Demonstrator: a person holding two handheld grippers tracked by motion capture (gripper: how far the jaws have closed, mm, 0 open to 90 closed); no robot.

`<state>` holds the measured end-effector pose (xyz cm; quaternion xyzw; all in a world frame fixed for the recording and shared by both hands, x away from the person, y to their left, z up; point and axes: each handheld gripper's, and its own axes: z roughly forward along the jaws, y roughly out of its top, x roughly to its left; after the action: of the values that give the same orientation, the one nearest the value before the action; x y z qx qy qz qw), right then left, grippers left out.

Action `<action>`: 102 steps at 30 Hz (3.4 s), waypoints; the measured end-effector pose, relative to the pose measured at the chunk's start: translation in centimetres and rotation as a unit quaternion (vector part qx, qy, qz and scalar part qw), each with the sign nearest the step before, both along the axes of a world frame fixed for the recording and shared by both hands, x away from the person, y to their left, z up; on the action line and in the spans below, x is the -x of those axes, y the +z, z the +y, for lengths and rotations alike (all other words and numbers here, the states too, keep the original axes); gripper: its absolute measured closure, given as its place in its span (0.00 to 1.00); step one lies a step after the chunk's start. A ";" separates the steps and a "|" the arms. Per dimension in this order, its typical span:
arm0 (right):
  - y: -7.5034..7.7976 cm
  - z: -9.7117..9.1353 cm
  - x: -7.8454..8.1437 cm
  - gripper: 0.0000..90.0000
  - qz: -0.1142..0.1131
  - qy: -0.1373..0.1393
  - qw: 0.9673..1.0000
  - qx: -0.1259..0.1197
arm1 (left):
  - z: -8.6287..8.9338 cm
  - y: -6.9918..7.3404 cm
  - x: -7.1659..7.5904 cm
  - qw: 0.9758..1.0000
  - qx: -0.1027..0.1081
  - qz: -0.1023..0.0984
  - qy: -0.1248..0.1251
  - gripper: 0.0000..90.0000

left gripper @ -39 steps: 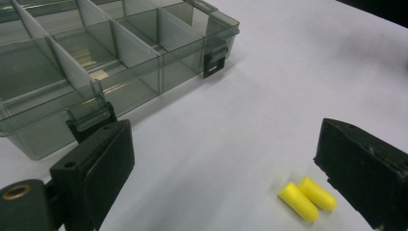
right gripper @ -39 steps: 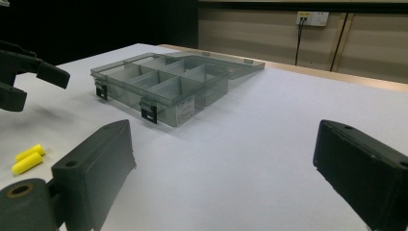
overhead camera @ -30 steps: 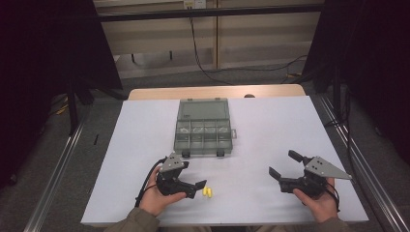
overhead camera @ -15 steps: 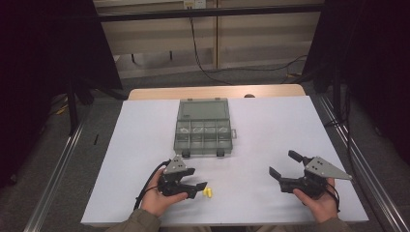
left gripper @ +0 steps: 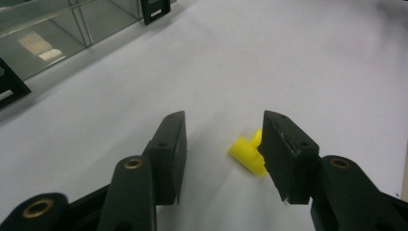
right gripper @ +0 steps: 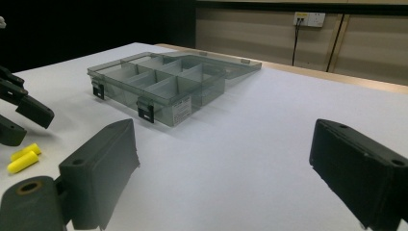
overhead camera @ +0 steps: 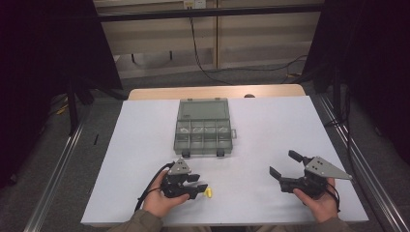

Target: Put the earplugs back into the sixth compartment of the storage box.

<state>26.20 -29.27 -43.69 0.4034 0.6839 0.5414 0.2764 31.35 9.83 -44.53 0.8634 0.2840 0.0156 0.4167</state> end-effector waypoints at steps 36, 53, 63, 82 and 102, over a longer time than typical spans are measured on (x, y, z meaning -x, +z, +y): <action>0.2 0.0 0.1 0.11 -0.010 0.001 1.000 0.003 | -0.2 0.7 -0.4 0.999 0.010 0.047 0.013 0.92; 0.1 -0.3 0.3 0.06 -0.013 -0.007 1.000 -0.007 | 0.4 1.8 -1.9 0.998 0.022 0.042 0.050 0.92; -0.3 -0.3 0.4 0.03 -0.008 -0.010 1.000 -0.007 | 0.8 1.9 -2.6 0.997 0.021 0.041 0.069 0.92; -0.5 -0.6 0.3 0.02 -0.012 -0.015 1.000 -0.010 | 0.6 3.2 -4.4 0.995 0.017 0.048 0.086 0.92; -0.3 -0.7 0.3 0.02 -0.016 -0.013 1.000 -0.014 | 0.1 4.8 -6.4 0.994 0.018 0.047 0.100 0.92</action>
<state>25.87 -29.94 -44.02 0.4074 0.6663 0.5536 0.2891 37.79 9.97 -39.69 0.8227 0.3888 0.0117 0.4145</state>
